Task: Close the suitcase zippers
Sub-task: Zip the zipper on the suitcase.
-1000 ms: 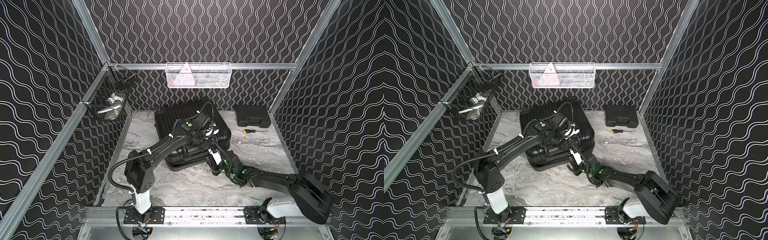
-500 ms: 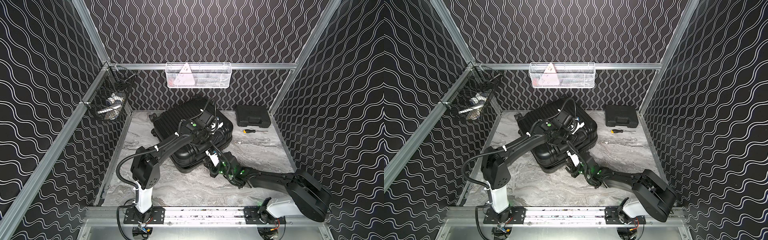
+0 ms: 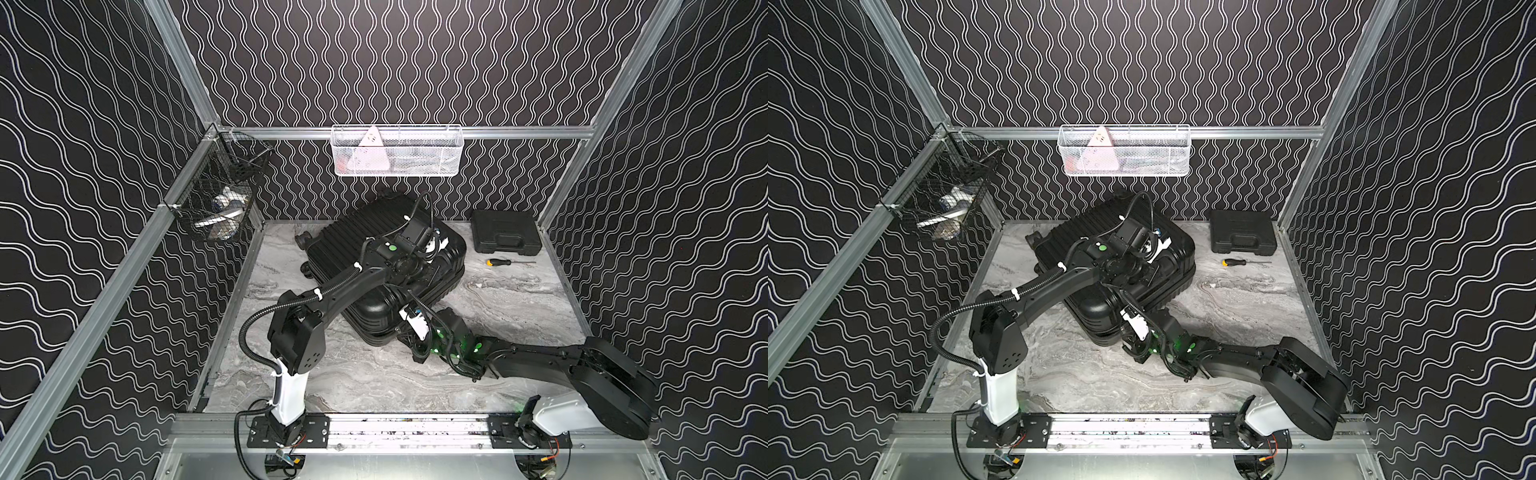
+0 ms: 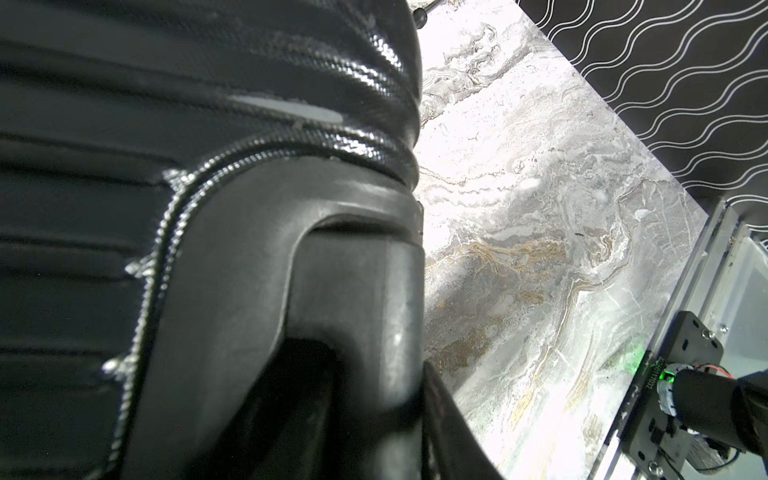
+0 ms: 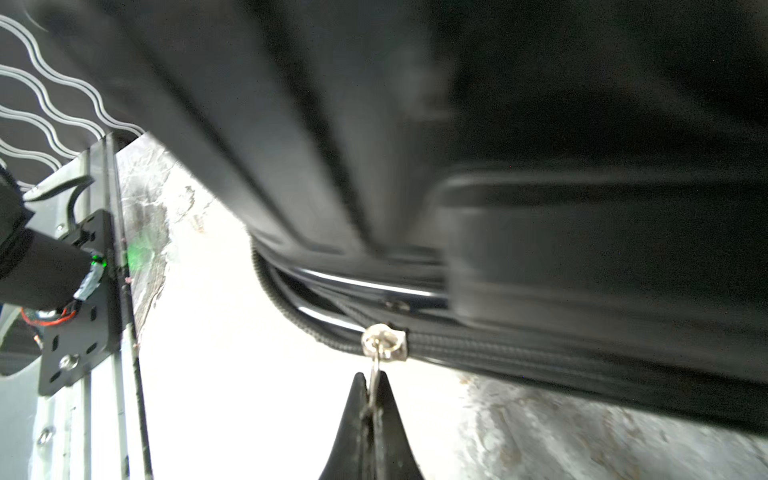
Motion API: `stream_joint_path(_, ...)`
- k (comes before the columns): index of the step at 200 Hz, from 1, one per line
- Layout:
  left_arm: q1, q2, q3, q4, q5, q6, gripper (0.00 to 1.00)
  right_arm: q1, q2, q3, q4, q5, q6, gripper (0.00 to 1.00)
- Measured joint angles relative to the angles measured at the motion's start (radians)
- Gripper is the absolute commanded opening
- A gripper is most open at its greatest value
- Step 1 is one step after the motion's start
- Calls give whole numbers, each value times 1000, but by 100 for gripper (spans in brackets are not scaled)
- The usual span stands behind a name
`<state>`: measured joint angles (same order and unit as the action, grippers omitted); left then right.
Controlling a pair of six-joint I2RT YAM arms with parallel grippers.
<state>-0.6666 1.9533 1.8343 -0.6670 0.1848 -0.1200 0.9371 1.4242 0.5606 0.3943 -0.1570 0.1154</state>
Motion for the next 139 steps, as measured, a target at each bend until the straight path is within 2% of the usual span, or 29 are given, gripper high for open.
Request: stream_joint_path(139,-17,21,38,-28,-30,-15,27,62,14,48,-55,-31,-26,0)
